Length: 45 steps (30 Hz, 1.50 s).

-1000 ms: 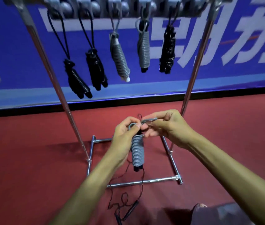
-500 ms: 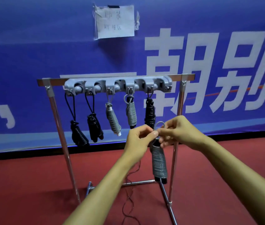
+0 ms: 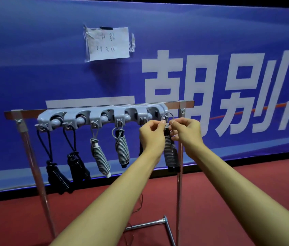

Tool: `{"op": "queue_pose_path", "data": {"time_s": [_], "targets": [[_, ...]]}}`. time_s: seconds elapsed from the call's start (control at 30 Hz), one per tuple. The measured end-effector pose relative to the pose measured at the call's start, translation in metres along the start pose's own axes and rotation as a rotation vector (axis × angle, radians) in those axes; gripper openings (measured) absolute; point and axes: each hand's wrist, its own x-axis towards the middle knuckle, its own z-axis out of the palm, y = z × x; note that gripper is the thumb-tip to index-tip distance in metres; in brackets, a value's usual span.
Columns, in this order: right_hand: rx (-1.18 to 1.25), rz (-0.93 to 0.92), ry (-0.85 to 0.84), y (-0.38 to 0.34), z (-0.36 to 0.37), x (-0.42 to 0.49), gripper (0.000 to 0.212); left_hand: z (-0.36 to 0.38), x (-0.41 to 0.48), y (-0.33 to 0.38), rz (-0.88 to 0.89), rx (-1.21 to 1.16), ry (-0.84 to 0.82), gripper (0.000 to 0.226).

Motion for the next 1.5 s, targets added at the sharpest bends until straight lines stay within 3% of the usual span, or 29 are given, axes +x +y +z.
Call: {"op": "queue_pose_path", "data": {"time_s": [0.13, 0.3, 0.4, 0.53, 0.7, 0.77, 0.97, 1.03, 1.1, 1.23, 1.5], "targets": [[-0.093, 0.015, 0.064, 0.014, 0.006, 0.022, 0.019, 0.019, 0.015, -0.009, -0.035, 0.087, 0.122, 0.023], [-0.328, -0.130, -0.019, 0.040, 0.011, 0.023, 0.014, 0.011, 0.019, -0.034, 0.002, 0.246, 0.066, 0.020], [-0.338, -0.122, -0.027, 0.042, 0.013, 0.022, 0.014, -0.001, 0.019, -0.036, 0.030, 0.286, -0.047, 0.012], [-0.362, -0.047, 0.008, 0.052, 0.002, 0.003, 0.022, -0.014, 0.001, -0.036, 0.030, 0.401, -0.215, 0.041], [-0.511, -0.001, 0.064, 0.071, -0.010, -0.047, 0.015, -0.049, -0.042, -0.057, 0.057, 0.583, -0.370, 0.050], [-0.621, 0.042, 0.002, 0.086, -0.010, -0.070, 0.021, -0.068, -0.064, -0.068, 0.053, 0.662, -0.420, 0.037], [-1.200, 0.018, -0.406, 0.127, 0.021, -0.142, 0.031, -0.134, -0.113, -0.101, -0.087, 0.969, -0.689, 0.005], [-1.293, 0.002, -0.522, 0.145, 0.034, -0.163, 0.040, -0.159, -0.126, -0.124, -0.149, 1.081, -0.766, 0.021], [-1.363, 0.017, -0.642, 0.171, 0.048, -0.187, 0.043, -0.188, -0.144, -0.154, -0.220, 1.163, -0.821, 0.027], [-1.407, 0.035, -0.862, 0.232, 0.073, -0.236, 0.035, -0.255, -0.180, -0.220, -0.350, 1.249, -0.836, 0.011], [-1.400, 0.203, -1.135, 0.365, 0.100, -0.317, 0.033, -0.340, -0.238, -0.334, -0.531, 1.368, -0.808, 0.026]]}}
